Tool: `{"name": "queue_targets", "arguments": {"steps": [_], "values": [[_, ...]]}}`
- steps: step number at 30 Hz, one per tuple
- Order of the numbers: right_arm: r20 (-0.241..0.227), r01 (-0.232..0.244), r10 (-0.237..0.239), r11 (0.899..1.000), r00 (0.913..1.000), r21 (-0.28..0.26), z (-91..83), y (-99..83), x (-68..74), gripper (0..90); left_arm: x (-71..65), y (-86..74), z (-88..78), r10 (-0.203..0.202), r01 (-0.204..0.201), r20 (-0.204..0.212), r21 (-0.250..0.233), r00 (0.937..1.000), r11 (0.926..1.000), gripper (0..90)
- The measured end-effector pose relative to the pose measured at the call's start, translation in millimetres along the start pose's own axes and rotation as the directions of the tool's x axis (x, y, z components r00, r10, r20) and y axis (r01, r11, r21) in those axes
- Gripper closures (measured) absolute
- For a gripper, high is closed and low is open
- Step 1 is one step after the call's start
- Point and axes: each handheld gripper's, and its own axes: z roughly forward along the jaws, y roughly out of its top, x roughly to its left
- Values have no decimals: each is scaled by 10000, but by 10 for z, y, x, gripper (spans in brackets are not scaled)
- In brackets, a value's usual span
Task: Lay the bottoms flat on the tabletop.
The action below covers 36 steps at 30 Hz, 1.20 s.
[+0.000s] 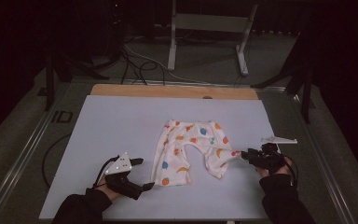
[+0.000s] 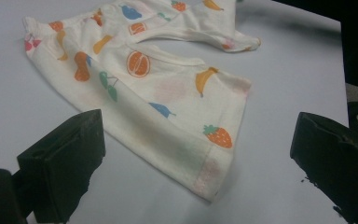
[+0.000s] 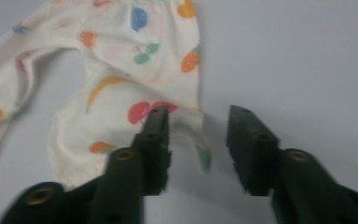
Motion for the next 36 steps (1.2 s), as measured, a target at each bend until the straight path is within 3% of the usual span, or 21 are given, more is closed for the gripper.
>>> {"name": "queue_targets", "arguments": {"steps": [1,2,3,4,6,7,8,9,12,13,17,19,27,30,32,34,36], "values": [[53,208,-207,9997,9998,-132,-13,-1,28,454,1,1,0,29,-29,-31,15,10000,10000,38],[683,608,-586,9977,9959,-307,-47,8,92,439,3,2,-1,7,-7,-34,1,10000,10000,38],[875,820,-786,9960,9931,-354,-73,19,120,420,5,2,-1,-39,39,-21,-24,10000,10000,38],[654,1013,-973,9930,9931,-605,-123,38,172,368,2,3,-3,-14,14,-38,-8,10000,10000,38],[202,1342,-1329,9865,9909,-940,-198,63,284,367,-2,4,-6,33,-33,-33,9,10000,10000,38],[202,1342,-1329,9865,9909,-940,-198,63,284,367,-2,4,-6,33,-33,-33,9,10000,10000,38],[-211,1450,-1479,9841,9888,-1026,-215,67,335,370,2,6,-6,5,-5,-33,-16,10000,10000,38],[-1260,1773,-1901,9784,9736,-1061,-201,30,524,409,2,5,-6,-3,3,-36,-18,10000,10000,38],[-2142,2461,-2540,9672,9432,-632,-33,-117,779,509,-1,7,-12,52,-52,-25,-12,10000,10000,38],[-2142,2461,-2540,9672,9432,-632,-33,-117,779,509,-1,9,-14,48,-48,-32,-21,10000,10000,38],[-2491,2914,-2853,9565,9255,-128,144,-228,828,592,-5,12,-17,66,-66,-42,-58,10000,10000,38],[-2434,3269,-3146,9450,9175,108,223,-275,842,601,0,11,-17,21,-21,-37,-81,10000,10000,38],[-2023,3651,-3404,9256,9183,997,397,-359,831,752,0,13,-19,77,-77,-38,-69,10000,9999,38],[-1875,3550,-3332,9298,9240,974,419,-347,827,872,-2,12,-16,45,-46,-39,-70,10000,10000,38],[-1901,3439,-3199,9326,9282,1096,416,-323,847,886,-2,14,-16,73,-74,-37,-57,10000,10000,38],[-2128,3534,-3266,9299,9209,1019,393,-298,905,888,3,15,-17,28,-28,-47,-94,10000,10000,38],[-2411,3447,-3166,9349,9174,841,350,-262,975,889,3,13,-18,22,-22,-58,-86,10000,10000,38]]}}
